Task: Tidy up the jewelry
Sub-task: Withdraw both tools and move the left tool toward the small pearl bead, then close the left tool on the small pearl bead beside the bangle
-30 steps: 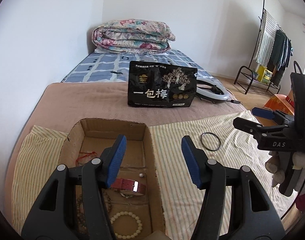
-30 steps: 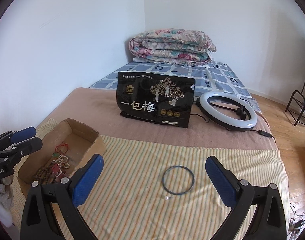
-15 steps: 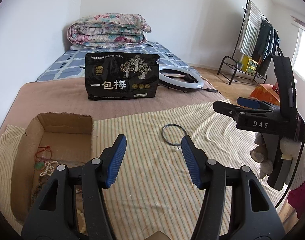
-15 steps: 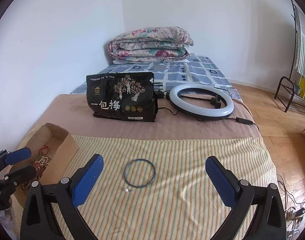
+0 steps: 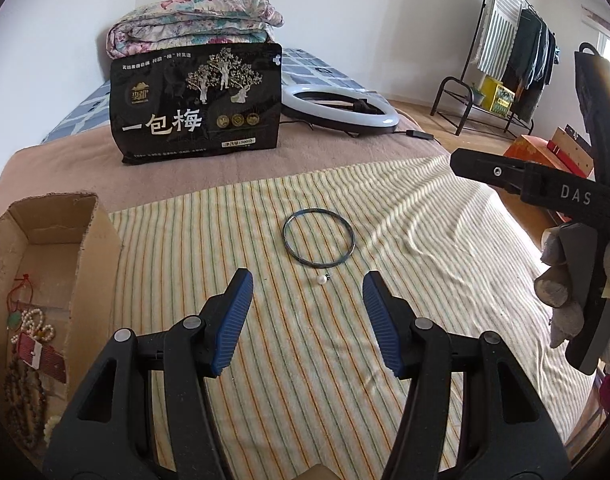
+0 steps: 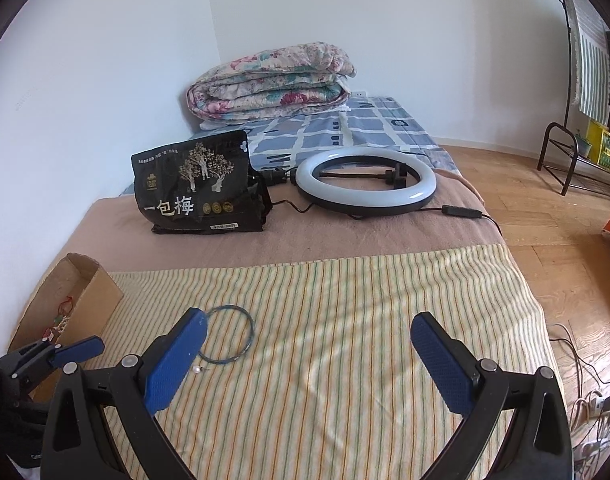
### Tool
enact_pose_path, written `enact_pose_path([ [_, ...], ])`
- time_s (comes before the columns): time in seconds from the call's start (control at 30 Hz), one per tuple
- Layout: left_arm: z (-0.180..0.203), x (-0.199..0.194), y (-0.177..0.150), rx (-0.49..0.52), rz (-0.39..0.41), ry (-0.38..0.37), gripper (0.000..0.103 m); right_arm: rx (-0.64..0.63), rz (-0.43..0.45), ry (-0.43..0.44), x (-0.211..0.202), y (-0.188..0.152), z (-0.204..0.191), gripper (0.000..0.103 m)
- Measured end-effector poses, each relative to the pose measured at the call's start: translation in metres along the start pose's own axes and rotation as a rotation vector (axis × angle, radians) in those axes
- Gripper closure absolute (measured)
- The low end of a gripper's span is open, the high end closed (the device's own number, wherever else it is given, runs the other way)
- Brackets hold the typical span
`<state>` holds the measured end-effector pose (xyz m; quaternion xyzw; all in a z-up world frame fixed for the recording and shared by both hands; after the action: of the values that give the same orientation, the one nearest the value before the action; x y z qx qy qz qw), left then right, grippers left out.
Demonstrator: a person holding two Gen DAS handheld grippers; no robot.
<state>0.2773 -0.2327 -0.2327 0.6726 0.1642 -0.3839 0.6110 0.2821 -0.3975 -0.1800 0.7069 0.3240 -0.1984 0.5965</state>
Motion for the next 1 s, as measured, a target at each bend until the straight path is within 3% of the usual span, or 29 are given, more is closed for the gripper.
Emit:
enact_pose_path([
  [0.43, 0.018, 0.051, -0.009, 0.044, -0.037, -0.009, 0.045, -0.008, -0.031, 0.002, 0.029, -0.010, 0.009, 0.000],
  [0.53, 0.019, 0.058, -0.008, 0.047, -0.043, 0.003, 0.056, -0.017, -0.039, -0.001, 0.037, -0.010, 0.008, 0.000],
  [0.8, 0.022, 0.070, -0.012, 0.059, -0.067, 0.000, 0.056, -0.018, -0.047, -0.002, 0.050, -0.010, 0.008, 0.000],
  [0.9, 0.022, 0.075, -0.012, 0.063, -0.076, 0.013, 0.068, -0.017, -0.049, -0.002, 0.053, -0.009, 0.007, 0.000],
  [1.0, 0.021, 0.078, -0.013, 0.059, -0.082, 0.012, 0.071, -0.018, -0.050, 0.000, 0.055, -0.009, 0.006, 0.000],
])
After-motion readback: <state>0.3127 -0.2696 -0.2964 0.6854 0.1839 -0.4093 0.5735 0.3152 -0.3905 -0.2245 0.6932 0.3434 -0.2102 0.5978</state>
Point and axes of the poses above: each gripper's, at about its wrist camera, not at the fingertips, and x roughly the way its jaws point, z to its right, y to its top, the point moved 9 cm from there along x, roughly the way its jaws point, and after that the axes turned 7 degrees about y, right-handed, at the moved point
